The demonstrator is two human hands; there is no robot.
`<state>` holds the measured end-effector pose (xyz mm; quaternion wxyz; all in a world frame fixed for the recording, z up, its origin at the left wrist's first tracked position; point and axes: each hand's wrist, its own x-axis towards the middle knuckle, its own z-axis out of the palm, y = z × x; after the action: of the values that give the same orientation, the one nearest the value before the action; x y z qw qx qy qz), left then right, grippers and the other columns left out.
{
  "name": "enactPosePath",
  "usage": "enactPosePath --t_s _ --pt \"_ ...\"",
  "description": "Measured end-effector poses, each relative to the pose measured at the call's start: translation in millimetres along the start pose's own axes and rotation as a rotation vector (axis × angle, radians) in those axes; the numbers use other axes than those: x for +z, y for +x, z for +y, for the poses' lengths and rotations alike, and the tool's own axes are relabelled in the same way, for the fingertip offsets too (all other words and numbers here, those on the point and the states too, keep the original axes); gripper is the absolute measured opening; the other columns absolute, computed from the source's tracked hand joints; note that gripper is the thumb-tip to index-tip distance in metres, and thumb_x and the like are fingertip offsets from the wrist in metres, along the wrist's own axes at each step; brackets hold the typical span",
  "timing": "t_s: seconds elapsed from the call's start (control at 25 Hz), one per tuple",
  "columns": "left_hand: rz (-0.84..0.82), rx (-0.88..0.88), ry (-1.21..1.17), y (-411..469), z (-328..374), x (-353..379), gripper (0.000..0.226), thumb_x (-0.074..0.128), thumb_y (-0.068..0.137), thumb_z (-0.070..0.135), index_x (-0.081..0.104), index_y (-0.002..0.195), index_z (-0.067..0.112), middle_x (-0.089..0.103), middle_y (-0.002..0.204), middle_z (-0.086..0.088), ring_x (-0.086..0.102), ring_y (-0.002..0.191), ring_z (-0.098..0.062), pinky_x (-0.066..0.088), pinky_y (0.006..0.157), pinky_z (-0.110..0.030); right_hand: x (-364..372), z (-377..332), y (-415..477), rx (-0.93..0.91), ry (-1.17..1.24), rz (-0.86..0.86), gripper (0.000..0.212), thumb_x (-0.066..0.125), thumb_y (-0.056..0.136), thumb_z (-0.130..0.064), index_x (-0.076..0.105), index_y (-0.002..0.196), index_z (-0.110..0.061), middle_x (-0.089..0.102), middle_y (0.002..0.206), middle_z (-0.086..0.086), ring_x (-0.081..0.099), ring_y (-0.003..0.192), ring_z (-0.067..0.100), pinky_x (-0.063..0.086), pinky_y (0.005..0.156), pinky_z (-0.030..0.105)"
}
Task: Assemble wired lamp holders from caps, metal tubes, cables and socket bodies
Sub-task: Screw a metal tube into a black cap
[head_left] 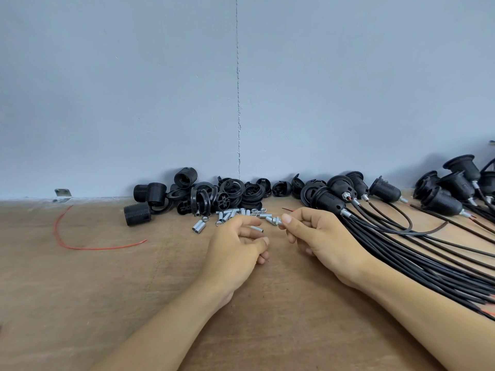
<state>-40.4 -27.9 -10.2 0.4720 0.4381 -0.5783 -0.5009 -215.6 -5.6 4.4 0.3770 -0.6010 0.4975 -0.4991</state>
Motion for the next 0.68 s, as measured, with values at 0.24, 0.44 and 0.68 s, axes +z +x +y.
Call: enactPosePath --t_s 0.24,0.44,0.68 --pt "-0.01 -0.001 0.011 -0.3 0.9 -1.7 0.028 0.069 0.089 -0.004 0.069 0.105 0.02 0.072 0.097 -0.008 0.069 0.059 -0.014 0.054 0.058 -0.021 -0.2 4.2 1.4 0.013 -0.007 0.007 0.024 0.063 0.096 -0.033 0.066 0.085 -0.011 0.062 0.065 -0.003 0.038 0.05 0.008 0.031 0.047 0.018" --pt "0.039 0.043 0.083 0.3 1.3 1.0 0.02 0.069 0.091 0.005 0.07 0.1 0.023 0.071 0.096 -0.001 0.066 0.053 -0.013 0.05 0.052 -0.02 1.0 5.2 1.1 0.016 -0.076 0.01 0.016 0.067 0.095 -0.03 0.07 0.092 -0.015 0.072 0.073 0.0 0.046 0.051 0.009 0.04 0.05 0.017" --pt "0.037 0.122 0.211 -1.7 4.5 3.6 0.015 0.072 0.09 0.01 0.073 0.093 0.024 0.072 0.087 0.006 0.059 0.052 -0.001 0.047 0.052 -0.016 2.9 7.6 1.7 0.008 -0.096 0.052 0.007 0.073 0.09 -0.019 0.071 0.095 -0.014 0.074 0.08 0.003 0.053 0.055 0.013 0.045 0.053 0.021"
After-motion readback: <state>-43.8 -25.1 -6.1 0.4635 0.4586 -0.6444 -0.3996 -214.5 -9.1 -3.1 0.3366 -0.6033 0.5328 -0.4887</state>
